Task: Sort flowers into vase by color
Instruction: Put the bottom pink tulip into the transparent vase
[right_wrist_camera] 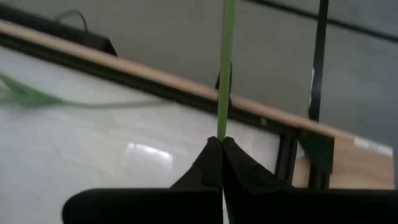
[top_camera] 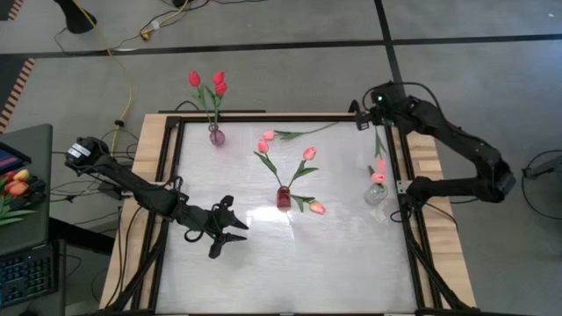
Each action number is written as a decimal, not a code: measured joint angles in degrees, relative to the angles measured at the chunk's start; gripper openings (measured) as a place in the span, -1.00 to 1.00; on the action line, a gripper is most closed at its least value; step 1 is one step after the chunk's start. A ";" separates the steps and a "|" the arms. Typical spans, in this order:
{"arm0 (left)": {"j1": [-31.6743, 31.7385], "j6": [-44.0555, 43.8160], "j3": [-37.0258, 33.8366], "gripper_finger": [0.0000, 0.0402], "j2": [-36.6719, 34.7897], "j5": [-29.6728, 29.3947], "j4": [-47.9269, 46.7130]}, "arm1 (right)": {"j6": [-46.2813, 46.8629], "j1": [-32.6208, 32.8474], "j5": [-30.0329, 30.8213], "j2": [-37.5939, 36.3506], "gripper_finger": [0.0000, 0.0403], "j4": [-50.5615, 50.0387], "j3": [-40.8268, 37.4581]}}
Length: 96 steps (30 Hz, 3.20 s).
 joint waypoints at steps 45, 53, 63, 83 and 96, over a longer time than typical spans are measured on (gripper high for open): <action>45.31 6.53 35.76 -0.31 3.76 23.49 3.05 | -0.52 12.42 -30.23 -14.18 -0.90 30.16 2.34; 55.40 -9.28 50.00 -0.31 16.43 44.60 2.85 | 9.38 15.89 -30.30 -14.26 -0.90 35.20 2.34; 59.17 -13.53 65.16 -0.31 26.93 60.69 2.22 | 11.13 16.06 -28.73 -15.44 -0.90 30.63 2.29; 66.26 -19.12 65.24 -0.31 24.79 72.17 1.32 | 11.71 21.63 -25.89 -16.08 -0.90 22.16 2.29; 58.74 -10.33 65.18 -0.31 26.44 45.36 -1.18 | 2.56 18.41 -28.54 -17.44 -0.90 25.46 2.29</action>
